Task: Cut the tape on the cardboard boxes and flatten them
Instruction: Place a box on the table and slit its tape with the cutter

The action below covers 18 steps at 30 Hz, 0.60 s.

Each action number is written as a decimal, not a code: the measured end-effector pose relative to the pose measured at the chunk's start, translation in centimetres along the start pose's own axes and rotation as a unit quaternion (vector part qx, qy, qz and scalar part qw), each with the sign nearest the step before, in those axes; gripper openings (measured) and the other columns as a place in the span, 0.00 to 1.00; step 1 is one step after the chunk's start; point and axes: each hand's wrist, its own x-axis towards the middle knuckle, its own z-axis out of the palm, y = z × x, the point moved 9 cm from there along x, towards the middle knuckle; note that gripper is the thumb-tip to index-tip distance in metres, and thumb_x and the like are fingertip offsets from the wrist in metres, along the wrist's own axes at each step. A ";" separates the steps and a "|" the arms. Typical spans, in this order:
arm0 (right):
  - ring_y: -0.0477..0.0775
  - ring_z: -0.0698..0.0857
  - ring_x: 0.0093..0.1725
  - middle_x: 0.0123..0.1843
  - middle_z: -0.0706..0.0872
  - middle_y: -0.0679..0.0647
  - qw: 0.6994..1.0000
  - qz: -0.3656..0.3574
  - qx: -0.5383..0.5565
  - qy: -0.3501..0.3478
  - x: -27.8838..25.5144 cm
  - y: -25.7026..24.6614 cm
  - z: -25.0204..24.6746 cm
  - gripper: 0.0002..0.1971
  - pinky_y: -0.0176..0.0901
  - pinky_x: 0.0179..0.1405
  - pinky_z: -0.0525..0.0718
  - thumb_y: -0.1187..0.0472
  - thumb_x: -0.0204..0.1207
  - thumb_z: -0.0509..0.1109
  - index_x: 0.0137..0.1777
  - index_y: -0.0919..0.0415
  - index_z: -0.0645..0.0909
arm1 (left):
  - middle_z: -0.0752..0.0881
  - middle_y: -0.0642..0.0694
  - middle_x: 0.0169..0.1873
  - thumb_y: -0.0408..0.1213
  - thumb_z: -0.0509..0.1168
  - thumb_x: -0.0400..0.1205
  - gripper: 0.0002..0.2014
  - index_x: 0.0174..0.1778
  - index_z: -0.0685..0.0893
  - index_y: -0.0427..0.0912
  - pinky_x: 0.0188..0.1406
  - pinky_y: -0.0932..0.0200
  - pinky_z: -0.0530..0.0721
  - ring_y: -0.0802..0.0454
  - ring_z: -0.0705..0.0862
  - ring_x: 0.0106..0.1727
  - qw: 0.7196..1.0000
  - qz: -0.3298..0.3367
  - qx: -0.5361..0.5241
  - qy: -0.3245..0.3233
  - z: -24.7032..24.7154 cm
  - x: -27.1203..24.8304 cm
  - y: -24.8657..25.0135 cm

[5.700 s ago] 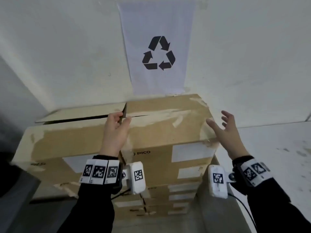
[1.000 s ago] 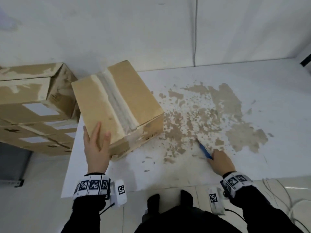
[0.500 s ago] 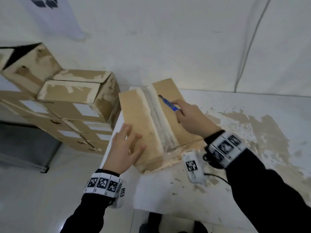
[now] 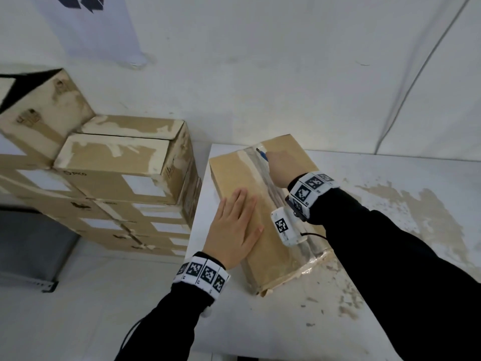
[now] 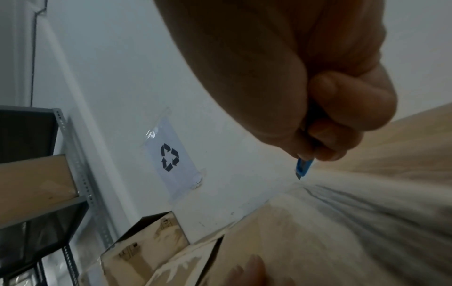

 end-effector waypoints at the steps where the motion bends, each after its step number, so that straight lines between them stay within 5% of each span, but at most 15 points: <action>1: 0.64 0.79 0.65 0.65 0.80 0.67 1.000 0.000 -0.008 0.001 0.3 -0.1 0.0 0.17 0.47 0.60 0.74 0.71 0.84 0.50 0.69 0.71 0.72 | 0.52 0.43 0.84 0.63 0.30 0.82 0.39 0.84 0.55 0.44 0.83 0.50 0.41 0.49 0.44 0.85 1.000 0.001 -0.006 0.004 0.0 0.0 0.0; 18: 0.60 0.82 0.62 0.63 0.81 0.62 0.990 0.014 -0.135 0.027 2.2 -2.3 1.5 0.15 0.47 0.54 0.79 0.71 0.84 0.50 0.63 0.67 0.75 | 0.59 0.38 0.82 0.66 0.31 0.82 0.45 0.81 0.61 0.32 0.81 0.51 0.48 0.45 0.54 0.84 0.999 -0.031 -0.017 0.013 -0.3 0.1 0.1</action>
